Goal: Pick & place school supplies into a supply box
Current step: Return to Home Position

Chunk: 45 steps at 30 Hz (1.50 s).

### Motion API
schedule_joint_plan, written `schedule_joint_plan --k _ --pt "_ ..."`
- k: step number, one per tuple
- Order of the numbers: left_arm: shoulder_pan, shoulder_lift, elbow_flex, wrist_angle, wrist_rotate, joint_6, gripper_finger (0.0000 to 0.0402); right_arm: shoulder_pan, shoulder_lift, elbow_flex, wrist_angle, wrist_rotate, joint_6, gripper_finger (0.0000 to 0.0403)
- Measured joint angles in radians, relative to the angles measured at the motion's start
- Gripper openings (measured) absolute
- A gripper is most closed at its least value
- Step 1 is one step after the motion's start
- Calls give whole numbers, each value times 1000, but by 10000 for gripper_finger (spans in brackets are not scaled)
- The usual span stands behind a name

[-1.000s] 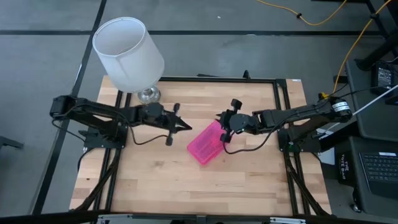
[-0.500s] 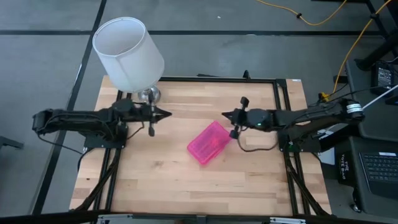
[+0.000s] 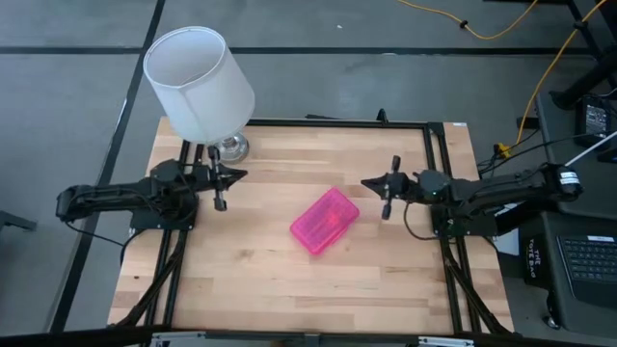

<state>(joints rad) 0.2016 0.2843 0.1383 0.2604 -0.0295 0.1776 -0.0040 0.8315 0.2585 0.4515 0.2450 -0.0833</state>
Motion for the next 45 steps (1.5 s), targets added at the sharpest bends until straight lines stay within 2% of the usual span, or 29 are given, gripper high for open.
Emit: schedule_joint_plan --k 7,13,22,31,45 --pt "0 -111 0 -120 -28 -18 3 -23 -147 -21 -46 -81 -74 7" --pt "0 -138 0 -138 -29 -33 3 -42 -215 -21 -144 -145 -69 16" --pt "0 -138 0 -139 -5 -34 3 -42 -217 -21 -175 -196 26 6" --pt "-2 -137 0 -160 0 -57 3 -42 -217 -21 -176 -189 29 38" --pt "-3 -136 -1 -180 23 -105 3 -41 -217 -21 -174 -189 27 26"
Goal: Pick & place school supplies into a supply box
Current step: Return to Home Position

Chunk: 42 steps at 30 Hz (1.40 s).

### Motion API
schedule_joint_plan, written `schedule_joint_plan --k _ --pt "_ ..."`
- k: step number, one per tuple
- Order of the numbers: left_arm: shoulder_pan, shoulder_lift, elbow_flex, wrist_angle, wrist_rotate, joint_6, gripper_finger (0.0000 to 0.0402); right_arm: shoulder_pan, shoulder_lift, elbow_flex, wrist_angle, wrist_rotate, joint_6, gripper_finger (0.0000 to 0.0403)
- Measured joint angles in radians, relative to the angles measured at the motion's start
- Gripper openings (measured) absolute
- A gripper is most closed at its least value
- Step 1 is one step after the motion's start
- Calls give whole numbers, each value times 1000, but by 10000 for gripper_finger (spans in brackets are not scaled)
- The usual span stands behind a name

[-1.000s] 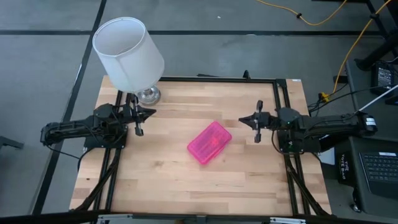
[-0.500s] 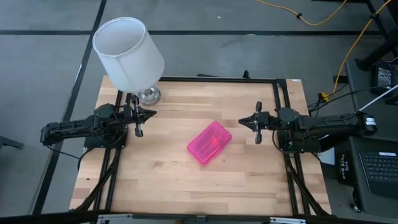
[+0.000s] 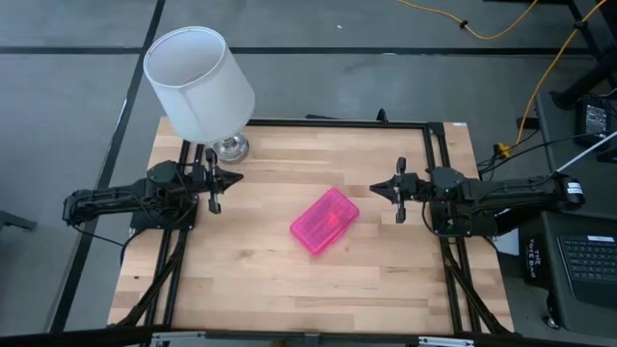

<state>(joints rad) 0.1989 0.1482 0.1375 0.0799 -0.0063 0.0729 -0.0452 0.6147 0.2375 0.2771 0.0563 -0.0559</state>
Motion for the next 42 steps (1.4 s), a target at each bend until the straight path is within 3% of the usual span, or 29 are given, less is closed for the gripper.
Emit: schedule_joint_plan --k 8,14,23,29,42 --pt "-1 1 -1 0 0 -34 3 0 0 0 9 3 -10 10" --pt "-1 11 -129 189 5 -36 3 0 0 1 41 -3 -28 9" --pt "0 -22 -127 156 -2 18 3 -5 -4 1 29 -10 -77 8" --pt "0 -76 -127 55 -70 34 3 -101 -73 1 -42 -156 -77 8" --pt "0 -147 -127 -21 -102 68 3 -355 -201 1 -190 -399 -60 5"
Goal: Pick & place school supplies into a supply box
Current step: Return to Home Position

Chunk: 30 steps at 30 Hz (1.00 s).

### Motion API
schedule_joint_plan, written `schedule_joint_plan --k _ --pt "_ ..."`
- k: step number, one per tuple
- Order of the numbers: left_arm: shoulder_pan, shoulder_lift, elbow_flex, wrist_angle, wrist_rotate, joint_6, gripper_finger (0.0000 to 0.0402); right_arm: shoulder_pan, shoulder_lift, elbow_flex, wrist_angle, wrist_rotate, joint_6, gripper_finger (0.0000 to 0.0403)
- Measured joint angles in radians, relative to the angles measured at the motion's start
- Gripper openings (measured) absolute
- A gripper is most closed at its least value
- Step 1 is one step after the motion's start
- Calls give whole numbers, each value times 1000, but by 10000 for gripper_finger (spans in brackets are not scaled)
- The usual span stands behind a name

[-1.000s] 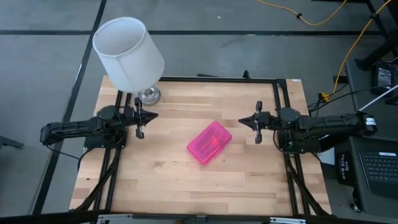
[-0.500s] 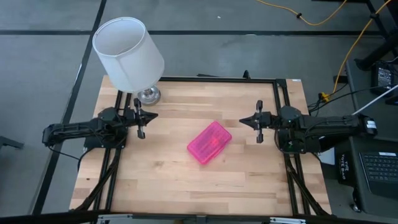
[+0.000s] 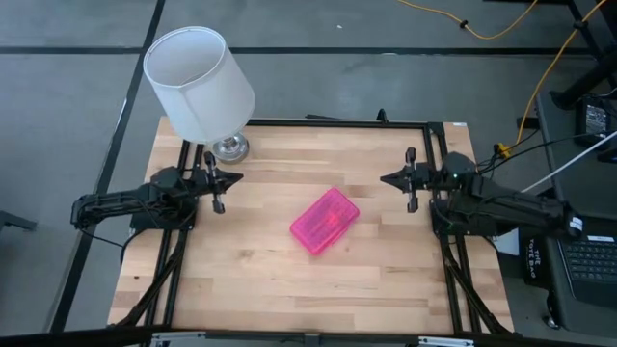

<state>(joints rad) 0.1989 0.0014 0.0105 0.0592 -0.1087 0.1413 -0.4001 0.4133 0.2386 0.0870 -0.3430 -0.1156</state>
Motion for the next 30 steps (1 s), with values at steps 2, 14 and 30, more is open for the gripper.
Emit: schedule_joint_plan --k 2,14,30 --pt "0 0 0 -9 -21 -4 3 -24 0 -1 -1 -38 -1 9" --pt "0 1 0 -11 -82 43 3 -118 -22 -231 316 -84 61 5" --pt "0 1 0 -15 -89 30 3 -123 -23 -232 280 -69 86 25"
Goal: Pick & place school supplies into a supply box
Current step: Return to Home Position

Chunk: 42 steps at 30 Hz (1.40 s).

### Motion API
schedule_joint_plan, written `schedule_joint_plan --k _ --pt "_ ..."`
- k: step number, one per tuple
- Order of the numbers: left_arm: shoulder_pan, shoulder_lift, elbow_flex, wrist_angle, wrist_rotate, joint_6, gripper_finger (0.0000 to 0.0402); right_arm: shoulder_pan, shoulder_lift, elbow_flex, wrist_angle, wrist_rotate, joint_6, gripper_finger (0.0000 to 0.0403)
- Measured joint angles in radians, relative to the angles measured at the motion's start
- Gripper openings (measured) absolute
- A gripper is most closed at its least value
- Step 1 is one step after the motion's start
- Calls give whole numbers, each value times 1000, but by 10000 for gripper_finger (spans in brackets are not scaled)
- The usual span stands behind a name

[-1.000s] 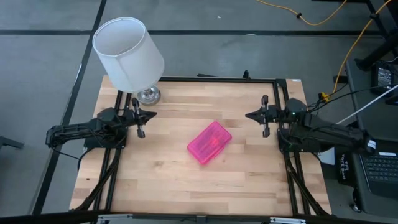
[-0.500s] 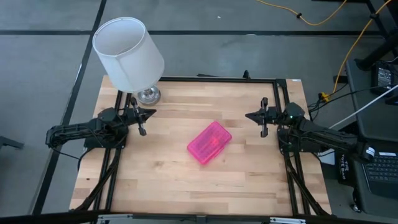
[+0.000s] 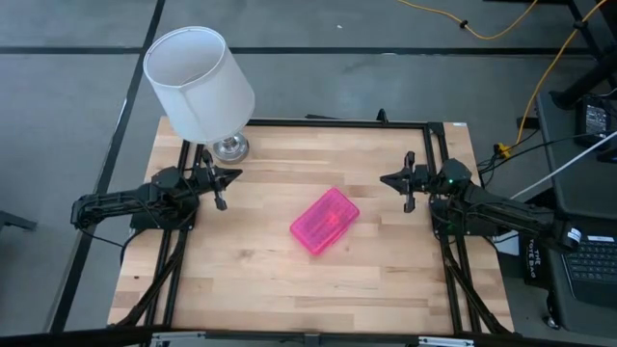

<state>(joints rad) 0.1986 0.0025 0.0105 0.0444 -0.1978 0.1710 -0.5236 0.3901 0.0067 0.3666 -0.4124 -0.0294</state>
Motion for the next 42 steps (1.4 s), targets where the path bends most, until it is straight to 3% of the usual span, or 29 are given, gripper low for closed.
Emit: schedule_joint_plan --k 24,29,34,42 --pt "0 0 0 0 0 0 4 15 0 0 -1 5 3 20" --pt "0 0 0 0 1 0 4 194 -70 0 -55 22 70 20" --pt "0 0 0 4 1 0 4 405 -200 0 -157 144 25 20" --pt "0 0 0 4 1 -1 4 607 -338 0 -347 389 31 20"
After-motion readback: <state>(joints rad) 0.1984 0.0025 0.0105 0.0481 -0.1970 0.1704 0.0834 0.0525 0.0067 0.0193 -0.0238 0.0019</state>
